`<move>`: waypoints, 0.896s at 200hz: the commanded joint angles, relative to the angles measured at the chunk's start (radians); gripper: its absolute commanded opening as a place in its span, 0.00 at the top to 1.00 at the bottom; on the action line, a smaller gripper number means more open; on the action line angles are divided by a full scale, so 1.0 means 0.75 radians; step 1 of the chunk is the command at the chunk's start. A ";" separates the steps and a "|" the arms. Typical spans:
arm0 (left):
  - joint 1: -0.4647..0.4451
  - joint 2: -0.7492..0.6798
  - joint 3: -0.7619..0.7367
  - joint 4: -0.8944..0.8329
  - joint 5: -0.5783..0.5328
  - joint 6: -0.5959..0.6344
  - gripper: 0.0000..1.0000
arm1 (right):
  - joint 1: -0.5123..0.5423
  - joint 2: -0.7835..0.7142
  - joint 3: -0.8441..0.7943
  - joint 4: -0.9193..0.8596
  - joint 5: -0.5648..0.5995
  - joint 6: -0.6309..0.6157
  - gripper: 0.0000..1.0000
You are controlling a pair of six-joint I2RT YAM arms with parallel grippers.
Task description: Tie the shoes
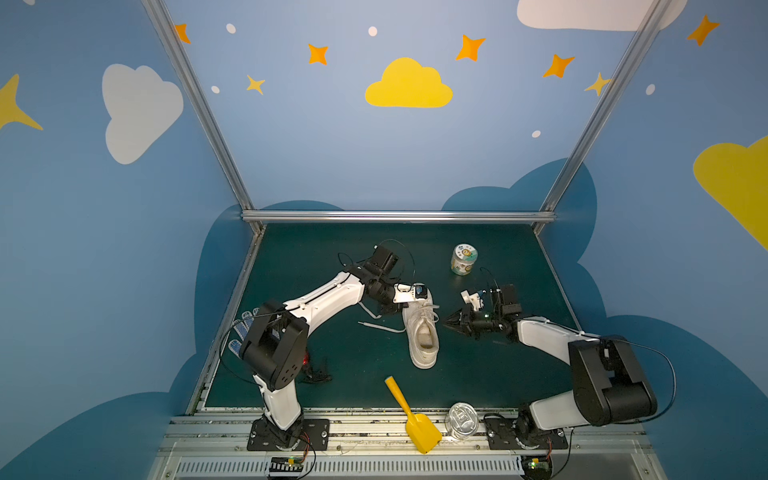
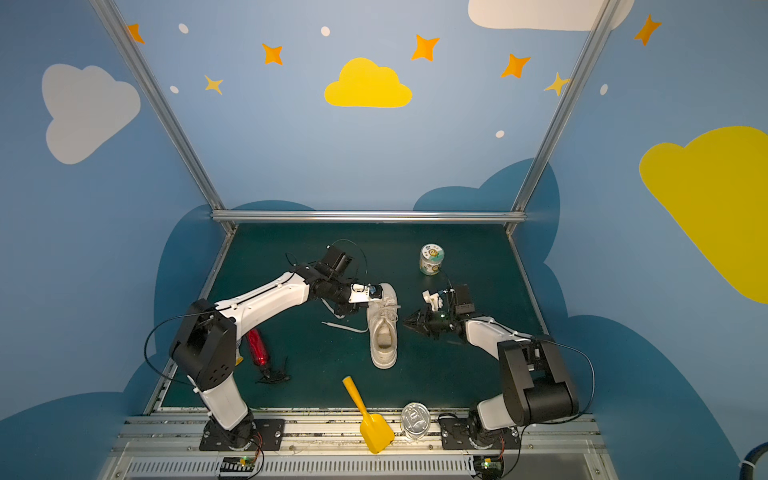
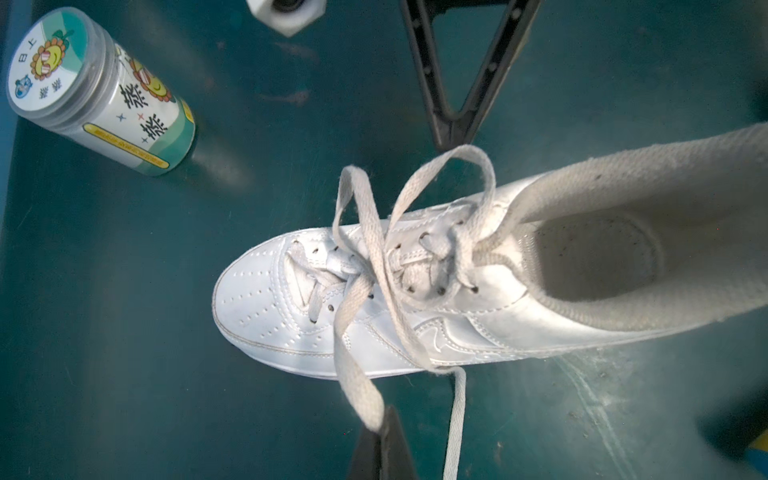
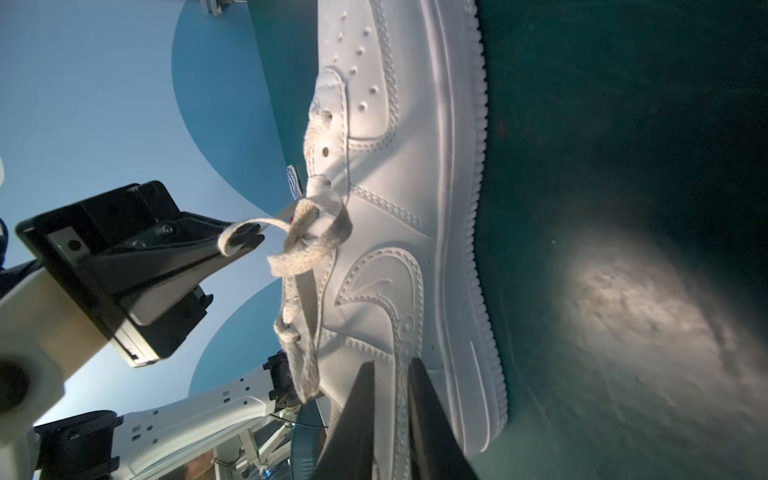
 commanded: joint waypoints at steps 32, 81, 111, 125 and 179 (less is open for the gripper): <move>-0.029 -0.072 -0.025 0.007 -0.028 0.031 0.97 | 0.038 0.018 -0.016 0.153 -0.078 0.079 0.84; -0.046 -0.085 -0.026 0.011 -0.022 0.021 0.97 | 0.048 0.045 -0.021 0.252 -0.117 0.128 0.84; -0.061 -0.084 -0.022 0.009 -0.018 0.012 0.97 | 0.060 0.044 -0.019 0.295 -0.143 0.149 0.84; -0.071 -0.085 -0.022 0.011 -0.019 0.010 0.97 | 0.060 0.038 -0.017 0.301 -0.149 0.150 0.84; -0.096 -0.074 -0.019 0.023 -0.018 -0.008 0.97 | 0.069 0.061 -0.002 0.343 -0.170 0.154 0.86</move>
